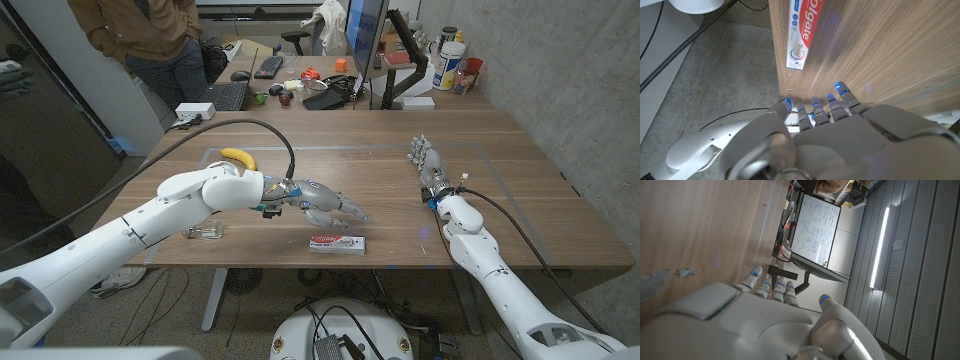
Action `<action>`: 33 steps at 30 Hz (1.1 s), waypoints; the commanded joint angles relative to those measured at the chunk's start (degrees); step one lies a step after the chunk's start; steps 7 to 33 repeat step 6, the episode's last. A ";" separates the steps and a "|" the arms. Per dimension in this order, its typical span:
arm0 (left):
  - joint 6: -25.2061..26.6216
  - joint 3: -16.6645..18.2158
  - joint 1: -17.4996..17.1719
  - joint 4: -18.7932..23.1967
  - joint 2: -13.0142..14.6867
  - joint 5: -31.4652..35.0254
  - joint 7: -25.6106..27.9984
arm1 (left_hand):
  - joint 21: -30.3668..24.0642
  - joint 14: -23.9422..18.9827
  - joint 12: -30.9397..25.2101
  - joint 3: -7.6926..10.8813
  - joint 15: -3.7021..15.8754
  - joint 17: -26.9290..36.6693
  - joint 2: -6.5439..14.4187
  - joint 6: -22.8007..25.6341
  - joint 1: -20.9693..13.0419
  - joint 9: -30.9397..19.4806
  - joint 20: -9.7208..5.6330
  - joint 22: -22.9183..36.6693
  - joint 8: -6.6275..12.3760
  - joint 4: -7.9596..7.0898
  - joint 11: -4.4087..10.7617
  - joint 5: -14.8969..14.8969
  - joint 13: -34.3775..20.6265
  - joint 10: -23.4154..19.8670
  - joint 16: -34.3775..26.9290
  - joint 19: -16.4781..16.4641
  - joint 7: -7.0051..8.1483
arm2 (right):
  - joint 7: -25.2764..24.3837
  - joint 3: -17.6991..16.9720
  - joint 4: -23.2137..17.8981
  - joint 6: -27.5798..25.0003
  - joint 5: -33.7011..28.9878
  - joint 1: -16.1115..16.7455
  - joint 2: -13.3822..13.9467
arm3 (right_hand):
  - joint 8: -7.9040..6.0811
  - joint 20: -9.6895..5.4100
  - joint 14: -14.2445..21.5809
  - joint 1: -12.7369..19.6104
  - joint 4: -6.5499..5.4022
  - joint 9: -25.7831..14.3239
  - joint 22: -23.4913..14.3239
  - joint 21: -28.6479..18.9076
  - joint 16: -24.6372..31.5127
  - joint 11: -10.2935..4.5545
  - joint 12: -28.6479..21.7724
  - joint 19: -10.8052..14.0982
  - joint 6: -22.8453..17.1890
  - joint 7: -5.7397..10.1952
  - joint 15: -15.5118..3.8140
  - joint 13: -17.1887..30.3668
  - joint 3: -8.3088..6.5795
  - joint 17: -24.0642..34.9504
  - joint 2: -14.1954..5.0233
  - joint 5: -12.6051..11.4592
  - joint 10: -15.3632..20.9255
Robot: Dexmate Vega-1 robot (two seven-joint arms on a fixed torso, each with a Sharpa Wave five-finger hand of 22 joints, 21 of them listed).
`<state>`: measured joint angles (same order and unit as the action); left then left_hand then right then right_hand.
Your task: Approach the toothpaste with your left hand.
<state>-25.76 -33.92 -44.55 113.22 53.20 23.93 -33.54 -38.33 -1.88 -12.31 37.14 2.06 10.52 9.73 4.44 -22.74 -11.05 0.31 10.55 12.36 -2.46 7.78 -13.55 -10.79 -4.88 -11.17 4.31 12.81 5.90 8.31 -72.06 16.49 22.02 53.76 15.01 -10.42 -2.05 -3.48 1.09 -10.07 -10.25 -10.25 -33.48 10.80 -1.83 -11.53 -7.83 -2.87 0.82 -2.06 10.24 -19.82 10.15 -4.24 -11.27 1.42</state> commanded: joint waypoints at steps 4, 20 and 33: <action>0.30 -0.18 -0.76 -0.11 0.28 -0.60 -0.55 | 0.02 -0.28 0.06 0.25 5.02 0.11 0.24 0.54 -0.81 -0.09 -0.18 0.07 0.29 -0.42 0.09 0.03 -0.12 -0.62 -0.12 -0.28 -0.01 | 0.07 0.25 0.20 -0.41 -0.10 0.55 -0.11 | -0.43 -4.25 0.19 -0.43 0.02 -0.30 -0.33 0.19 -0.11 0.00 -0.27 0.21 -0.53 -0.10 -1.31 0.25 0.26 -0.02 -4.88 -0.44 0.37; 0.44 -0.20 -0.84 -0.04 0.26 -0.36 -0.47 | 0.02 -0.30 0.06 0.27 5.01 0.12 0.26 0.59 -0.84 -0.08 -0.19 0.07 0.28 -0.49 0.03 0.04 -0.12 -0.69 -0.12 -0.30 -0.01 | 0.32 0.28 0.56 -0.16 0.00 0.45 -0.18 | -0.43 -4.26 0.20 -0.42 0.03 -0.30 -0.33 0.22 -0.12 -0.02 -0.27 0.20 -0.52 -0.10 -1.31 0.25 0.26 -0.03 -4.89 -0.44 0.37; 0.44 -0.20 -0.84 -0.04 0.26 -0.36 -0.47 | 0.02 -0.30 0.06 0.27 5.01 0.12 0.26 0.59 -0.84 -0.08 -0.19 0.07 0.28 -0.49 0.03 0.04 -0.12 -0.69 -0.12 -0.30 -0.01 | 0.32 0.28 0.56 -0.16 0.00 0.45 -0.18 | -0.43 -4.26 0.20 -0.42 0.03 -0.30 -0.33 0.22 -0.12 -0.02 -0.27 0.20 -0.52 -0.10 -1.31 0.25 0.26 -0.03 -4.89 -0.44 0.37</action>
